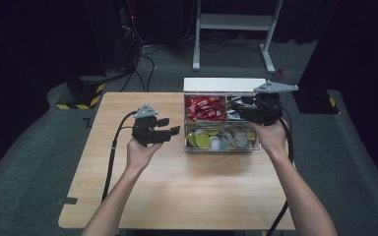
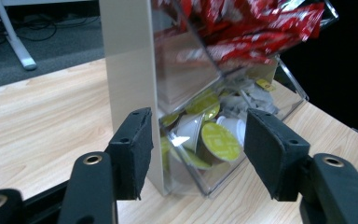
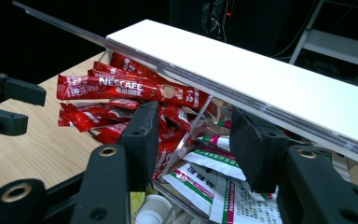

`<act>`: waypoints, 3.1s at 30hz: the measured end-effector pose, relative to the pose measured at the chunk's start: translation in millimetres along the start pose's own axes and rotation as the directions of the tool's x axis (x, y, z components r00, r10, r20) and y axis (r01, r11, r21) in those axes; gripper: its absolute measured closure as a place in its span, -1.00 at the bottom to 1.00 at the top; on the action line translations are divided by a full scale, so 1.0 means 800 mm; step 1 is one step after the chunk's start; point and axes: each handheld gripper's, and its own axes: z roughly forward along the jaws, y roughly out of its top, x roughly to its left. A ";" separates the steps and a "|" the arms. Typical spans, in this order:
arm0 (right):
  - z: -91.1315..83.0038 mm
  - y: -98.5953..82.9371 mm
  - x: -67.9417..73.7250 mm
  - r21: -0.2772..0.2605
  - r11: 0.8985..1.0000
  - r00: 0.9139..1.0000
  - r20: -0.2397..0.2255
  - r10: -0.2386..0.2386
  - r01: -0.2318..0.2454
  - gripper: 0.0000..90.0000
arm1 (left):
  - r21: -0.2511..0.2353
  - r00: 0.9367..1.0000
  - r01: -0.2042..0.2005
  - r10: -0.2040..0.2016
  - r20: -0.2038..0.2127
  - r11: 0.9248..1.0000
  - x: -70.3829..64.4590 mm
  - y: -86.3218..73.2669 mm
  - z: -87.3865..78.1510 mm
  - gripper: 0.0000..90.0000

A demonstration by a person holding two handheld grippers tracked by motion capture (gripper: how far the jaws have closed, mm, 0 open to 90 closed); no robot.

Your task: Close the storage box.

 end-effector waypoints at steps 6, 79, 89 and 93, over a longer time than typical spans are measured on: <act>0.000 0.001 0.001 0.005 1.000 1.000 0.006 -0.001 0.001 0.17 | -0.028 0.999 -0.020 0.021 0.026 0.999 -0.012 0.016 0.002 -0.01; 0.001 -0.007 -0.006 -0.009 1.000 1.000 0.002 0.024 -0.024 0.11 | -0.069 0.990 -0.142 0.142 -0.016 0.987 -0.034 0.069 0.006 0.93; 0.000 -0.007 -0.006 -0.007 1.000 1.000 0.001 0.027 -0.027 0.11 | -0.112 0.991 -0.130 0.132 0.010 0.985 -0.027 0.063 -0.022 0.93; -0.001 -0.007 -0.006 -0.007 1.000 1.000 0.002 0.028 -0.028 0.11 | -0.126 0.992 -0.123 0.125 0.012 0.984 -0.021 0.053 -0.038 0.93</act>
